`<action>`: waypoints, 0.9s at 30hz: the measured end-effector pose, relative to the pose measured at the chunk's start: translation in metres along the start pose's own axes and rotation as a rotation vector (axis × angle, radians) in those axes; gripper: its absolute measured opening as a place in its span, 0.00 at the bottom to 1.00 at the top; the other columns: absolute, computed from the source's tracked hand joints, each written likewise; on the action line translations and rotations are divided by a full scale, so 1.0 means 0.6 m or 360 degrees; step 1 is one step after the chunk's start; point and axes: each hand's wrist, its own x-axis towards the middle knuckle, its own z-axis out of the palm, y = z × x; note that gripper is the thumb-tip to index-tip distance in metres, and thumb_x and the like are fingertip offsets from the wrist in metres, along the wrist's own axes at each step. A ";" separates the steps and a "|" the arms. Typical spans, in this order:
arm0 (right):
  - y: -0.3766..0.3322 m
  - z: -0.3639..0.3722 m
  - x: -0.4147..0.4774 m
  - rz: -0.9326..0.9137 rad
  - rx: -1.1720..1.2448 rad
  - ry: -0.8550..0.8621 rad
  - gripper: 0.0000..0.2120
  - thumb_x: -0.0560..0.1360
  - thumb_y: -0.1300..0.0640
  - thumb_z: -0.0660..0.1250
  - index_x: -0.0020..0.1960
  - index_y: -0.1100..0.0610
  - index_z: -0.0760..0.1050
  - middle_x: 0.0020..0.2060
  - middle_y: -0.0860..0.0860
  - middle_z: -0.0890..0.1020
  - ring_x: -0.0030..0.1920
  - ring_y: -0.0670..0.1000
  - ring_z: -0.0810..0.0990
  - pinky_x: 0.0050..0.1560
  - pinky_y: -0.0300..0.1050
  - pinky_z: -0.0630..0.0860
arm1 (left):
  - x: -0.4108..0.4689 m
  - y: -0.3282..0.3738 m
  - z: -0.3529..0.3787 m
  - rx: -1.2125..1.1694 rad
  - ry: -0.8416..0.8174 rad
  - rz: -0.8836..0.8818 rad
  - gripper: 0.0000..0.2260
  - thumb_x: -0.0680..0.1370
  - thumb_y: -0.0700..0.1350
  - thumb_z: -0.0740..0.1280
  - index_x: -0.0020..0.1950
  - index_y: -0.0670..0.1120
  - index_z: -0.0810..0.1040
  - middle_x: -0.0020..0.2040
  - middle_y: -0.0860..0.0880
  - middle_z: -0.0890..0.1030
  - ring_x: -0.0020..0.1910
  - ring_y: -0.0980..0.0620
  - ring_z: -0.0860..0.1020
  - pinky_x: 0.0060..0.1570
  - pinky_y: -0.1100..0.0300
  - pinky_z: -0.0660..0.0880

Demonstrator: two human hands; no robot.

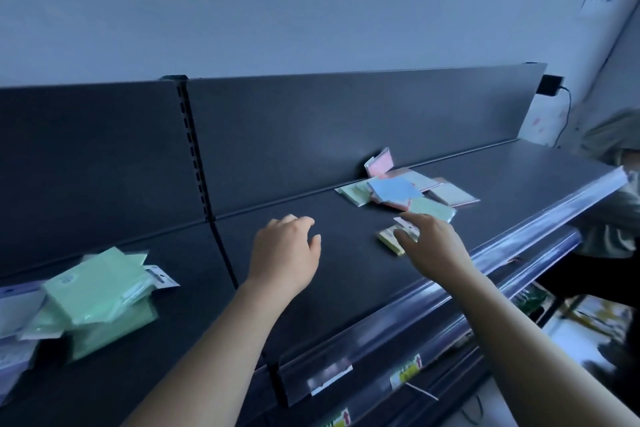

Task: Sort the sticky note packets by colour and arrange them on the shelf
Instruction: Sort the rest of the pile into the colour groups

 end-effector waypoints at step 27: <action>0.250 0.067 0.217 -0.0367 0.0010 -0.0052 0.10 0.77 0.59 0.58 0.37 0.58 0.68 0.37 0.50 0.71 0.46 0.56 0.72 0.50 0.47 0.66 | 0.207 0.096 0.170 0.0524 -0.0438 -0.0116 0.19 0.84 0.53 0.49 0.72 0.50 0.67 0.74 0.53 0.67 0.75 0.51 0.60 0.70 0.52 0.61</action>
